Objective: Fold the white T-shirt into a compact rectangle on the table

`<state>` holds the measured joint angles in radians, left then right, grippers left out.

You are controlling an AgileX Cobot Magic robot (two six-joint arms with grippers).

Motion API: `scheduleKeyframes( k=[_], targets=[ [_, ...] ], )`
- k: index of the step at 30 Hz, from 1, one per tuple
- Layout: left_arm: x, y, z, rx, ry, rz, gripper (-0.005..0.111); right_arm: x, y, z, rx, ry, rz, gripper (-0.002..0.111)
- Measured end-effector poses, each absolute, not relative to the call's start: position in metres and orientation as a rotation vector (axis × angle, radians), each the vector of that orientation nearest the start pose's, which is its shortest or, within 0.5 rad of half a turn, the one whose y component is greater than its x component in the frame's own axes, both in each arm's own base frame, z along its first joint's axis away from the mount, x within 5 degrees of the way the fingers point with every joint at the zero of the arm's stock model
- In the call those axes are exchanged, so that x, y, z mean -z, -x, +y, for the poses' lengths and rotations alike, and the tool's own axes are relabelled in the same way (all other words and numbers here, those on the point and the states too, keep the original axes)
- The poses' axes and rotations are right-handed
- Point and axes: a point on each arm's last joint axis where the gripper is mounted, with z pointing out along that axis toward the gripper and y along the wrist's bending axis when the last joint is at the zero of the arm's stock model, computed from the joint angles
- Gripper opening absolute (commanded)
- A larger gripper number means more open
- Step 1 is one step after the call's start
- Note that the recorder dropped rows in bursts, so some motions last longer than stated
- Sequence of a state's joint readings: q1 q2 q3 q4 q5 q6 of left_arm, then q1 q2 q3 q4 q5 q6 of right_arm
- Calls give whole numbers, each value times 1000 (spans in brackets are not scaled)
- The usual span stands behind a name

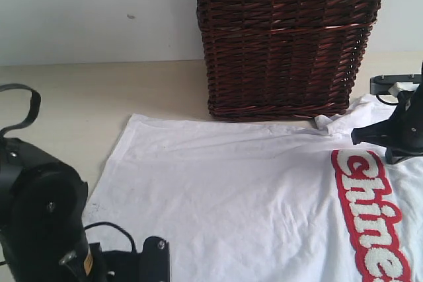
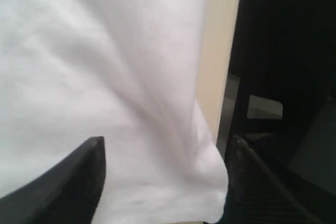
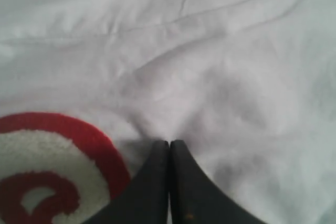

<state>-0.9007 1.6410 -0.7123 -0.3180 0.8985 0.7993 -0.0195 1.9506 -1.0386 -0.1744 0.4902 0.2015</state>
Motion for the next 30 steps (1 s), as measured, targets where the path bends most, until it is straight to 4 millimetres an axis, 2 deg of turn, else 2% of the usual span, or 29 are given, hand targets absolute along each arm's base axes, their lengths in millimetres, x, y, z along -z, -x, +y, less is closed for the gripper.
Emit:
scheduleKeyframes(
  k=[5,9,11,16,18,19,21,24,26,28,30],
  targets=[
    [-175,-142,-209,322,-2053,2376,55,-139,-345,-14,114,-97,2856,0],
    [-196,-167,-207,230,-1790,2337,72,-162,-336,-12,84,-49,2864,0],
    [-197,-186,-199,155,-1640,2361,78,-177,-330,-9,38,-22,2858,0],
    [-186,-226,-169,1,-1341,2549,78,-217,-314,4,-141,16,2801,0],
    [-180,-238,-163,-28,-1295,2605,76,-231,-307,11,-243,52,2774,0],
    [-176,-242,-161,-41,-1327,2602,76,-237,-304,13,-280,71,2759,0],
    [-170,-245,-162,-79,-1516,2520,76,-246,-299,19,-365,104,2740,0],
    [-165,-243,-167,-137,-1954,2234,77,-250,-295,24,-447,143,2739,0],
    [-165,-242,-169,-163,-2175,2023,76,-250,-294,25,-460,159,2740,0],
    [-166,-245,-173,-187,-2250,1872,76,-250,-294,26,-464,161,2738,0],
    [-168,-249,-176,-200,-2215,1818,77,-251,-294,27,-480,152,2733,0]
  ],
)
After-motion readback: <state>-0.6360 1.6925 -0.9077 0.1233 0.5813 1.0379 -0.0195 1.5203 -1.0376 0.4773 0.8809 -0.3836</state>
